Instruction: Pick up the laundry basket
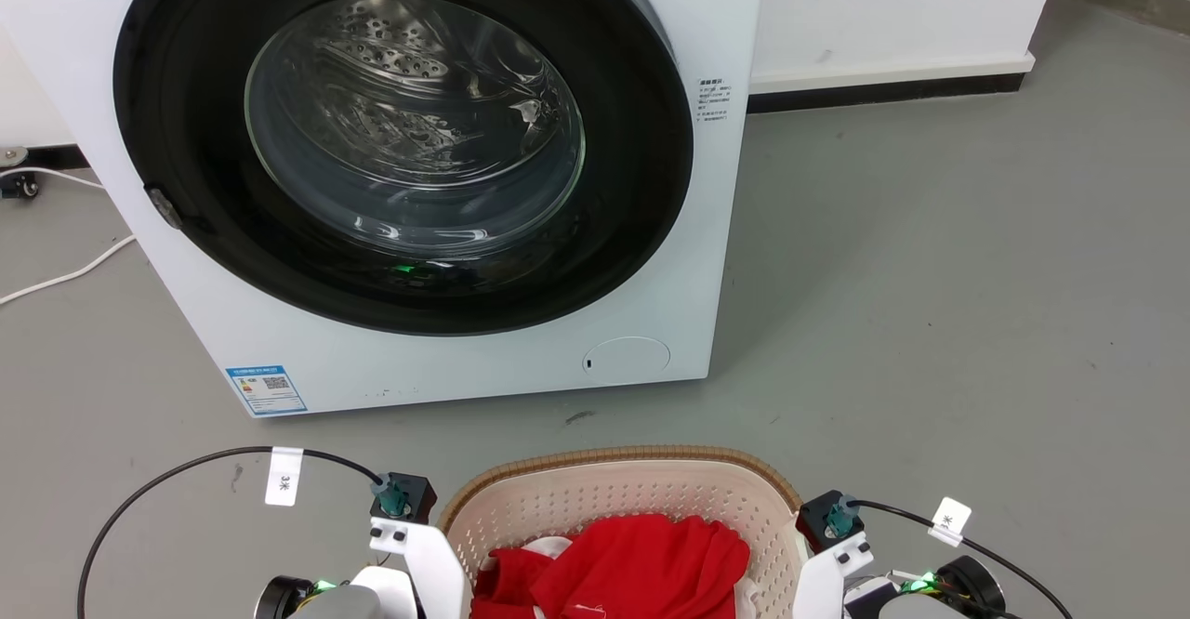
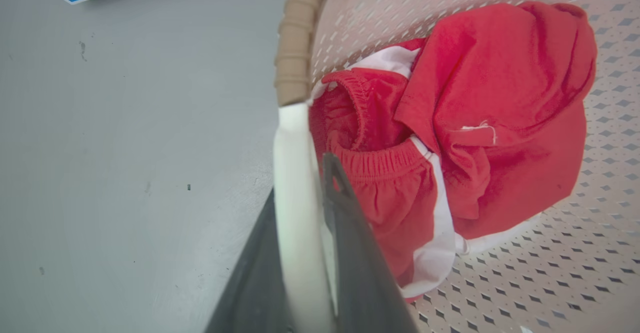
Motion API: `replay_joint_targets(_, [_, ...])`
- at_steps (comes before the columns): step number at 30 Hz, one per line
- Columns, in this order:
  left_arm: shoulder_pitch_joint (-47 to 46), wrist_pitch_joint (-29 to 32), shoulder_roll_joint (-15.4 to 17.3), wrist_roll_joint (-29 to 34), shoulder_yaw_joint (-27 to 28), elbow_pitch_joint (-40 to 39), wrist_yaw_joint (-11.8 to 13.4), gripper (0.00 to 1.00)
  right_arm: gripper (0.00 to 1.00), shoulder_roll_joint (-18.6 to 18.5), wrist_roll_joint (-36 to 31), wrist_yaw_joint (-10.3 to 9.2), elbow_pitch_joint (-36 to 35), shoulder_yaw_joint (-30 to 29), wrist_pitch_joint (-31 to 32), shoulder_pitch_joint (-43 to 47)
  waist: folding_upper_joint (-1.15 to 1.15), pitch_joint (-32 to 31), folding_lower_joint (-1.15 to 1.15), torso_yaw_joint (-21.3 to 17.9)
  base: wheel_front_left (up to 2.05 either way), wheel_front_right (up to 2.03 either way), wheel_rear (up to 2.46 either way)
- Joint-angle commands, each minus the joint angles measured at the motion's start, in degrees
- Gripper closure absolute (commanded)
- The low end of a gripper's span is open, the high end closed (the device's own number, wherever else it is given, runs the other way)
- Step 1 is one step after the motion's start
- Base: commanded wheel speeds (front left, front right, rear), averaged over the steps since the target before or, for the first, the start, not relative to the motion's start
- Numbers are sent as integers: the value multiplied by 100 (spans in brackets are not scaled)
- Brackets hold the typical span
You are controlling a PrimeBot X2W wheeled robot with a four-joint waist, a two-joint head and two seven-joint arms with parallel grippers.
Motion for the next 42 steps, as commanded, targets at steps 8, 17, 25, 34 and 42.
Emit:
replay_joint_targets(8, [-93,-51,-96,-237,-250,-66,-87,100,100,43,121,16,-27,156,-11,-50,0,9,0,-10,0,0,0])
replay_joint_targets(17, [-115,-83,-94,-405,-418,-42,-87,100,100,45,185,16,-23,228,18,-51,0,19,0,-14,0,0,0])
replay_joint_targets(25, [-135,-119,-86,-566,-568,-24,-87,100,100,31,219,16,-22,282,31,-33,0,23,0,-17,0,0,0])
replay_joint_targets(34, [-170,-135,-71,-701,-703,-26,-87,100,100,13,249,16,-21,321,61,-29,0,39,0,-16,0,0,0])
replay_joint_targets(42, [-187,-166,-54,-796,-795,-17,-87,100,100,2,280,16,-21,351,59,-6,0,36,0,-13,0,0,0])
